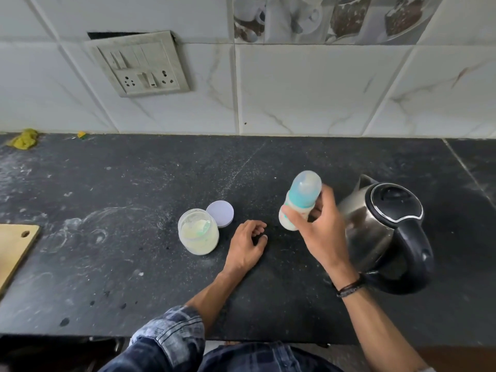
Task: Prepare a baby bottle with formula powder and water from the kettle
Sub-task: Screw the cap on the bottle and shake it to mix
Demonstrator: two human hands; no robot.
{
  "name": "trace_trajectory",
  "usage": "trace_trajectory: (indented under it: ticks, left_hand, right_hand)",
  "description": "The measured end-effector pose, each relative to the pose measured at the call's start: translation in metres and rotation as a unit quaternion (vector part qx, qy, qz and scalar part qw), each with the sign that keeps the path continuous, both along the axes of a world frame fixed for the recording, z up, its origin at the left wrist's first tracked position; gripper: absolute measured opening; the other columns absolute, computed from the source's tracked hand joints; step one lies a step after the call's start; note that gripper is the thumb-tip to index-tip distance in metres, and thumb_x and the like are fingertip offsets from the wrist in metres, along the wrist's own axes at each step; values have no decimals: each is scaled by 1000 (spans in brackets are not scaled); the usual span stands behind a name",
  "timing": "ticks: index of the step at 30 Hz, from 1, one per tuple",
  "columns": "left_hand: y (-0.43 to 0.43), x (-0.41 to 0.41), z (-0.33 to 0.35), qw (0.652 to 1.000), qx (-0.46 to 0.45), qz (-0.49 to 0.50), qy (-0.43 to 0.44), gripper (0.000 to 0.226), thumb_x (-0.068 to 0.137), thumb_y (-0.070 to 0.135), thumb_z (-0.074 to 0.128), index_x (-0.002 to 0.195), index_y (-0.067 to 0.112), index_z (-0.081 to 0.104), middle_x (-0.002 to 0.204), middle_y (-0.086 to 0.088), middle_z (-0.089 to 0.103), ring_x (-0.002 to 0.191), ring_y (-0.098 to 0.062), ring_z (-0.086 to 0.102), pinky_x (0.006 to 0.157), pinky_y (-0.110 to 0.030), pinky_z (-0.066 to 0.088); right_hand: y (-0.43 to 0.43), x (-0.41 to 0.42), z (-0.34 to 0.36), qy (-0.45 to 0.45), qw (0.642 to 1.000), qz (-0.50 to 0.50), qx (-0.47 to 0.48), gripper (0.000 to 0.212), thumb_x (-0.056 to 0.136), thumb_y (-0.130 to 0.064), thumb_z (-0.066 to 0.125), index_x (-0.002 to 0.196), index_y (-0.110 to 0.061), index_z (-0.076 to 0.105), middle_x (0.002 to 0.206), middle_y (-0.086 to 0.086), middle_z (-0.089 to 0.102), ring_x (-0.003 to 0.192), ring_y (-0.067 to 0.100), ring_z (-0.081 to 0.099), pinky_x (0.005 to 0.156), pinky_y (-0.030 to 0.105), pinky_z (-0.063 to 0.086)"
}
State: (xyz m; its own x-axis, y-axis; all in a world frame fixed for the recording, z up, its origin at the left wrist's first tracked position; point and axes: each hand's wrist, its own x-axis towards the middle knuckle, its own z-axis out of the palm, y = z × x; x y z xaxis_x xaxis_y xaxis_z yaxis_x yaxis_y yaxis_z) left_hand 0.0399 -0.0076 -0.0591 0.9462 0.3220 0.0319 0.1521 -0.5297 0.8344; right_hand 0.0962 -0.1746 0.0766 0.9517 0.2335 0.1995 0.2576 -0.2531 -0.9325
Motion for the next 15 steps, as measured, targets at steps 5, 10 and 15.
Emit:
trace_trajectory:
  ticks: [5,10,15]
  left_hand:
    - [2,4,3,1000,-1,-1,-3,25,88,17,67,111,27,66,100,17,62,97,-5,58,85,-15,47]
    - [1,0,2,1000,0,-7,2,25,90,17,68,113,27,66,100,16,61,98,-4,58,86,-17,48]
    - [2,3,6,1000,1,-3,3,25,90,15,67,114,23,67,101,14,62,98,-6,58,88,-18,47]
  right_hand:
    - [-1,-3,1,21,997,16,70,66,75,-66,84,126,-37,53,114,-13,73,105,18,73,90,48,61]
    - [-1,-6,2,29,995,25,91,53,79,-51,81,123,-41,53,112,-13,72,102,17,72,88,41,61]
    - [0,-2,5,22,993,27,113,50,81,-46,78,124,-43,53,113,-15,71,102,14,71,90,37,61]
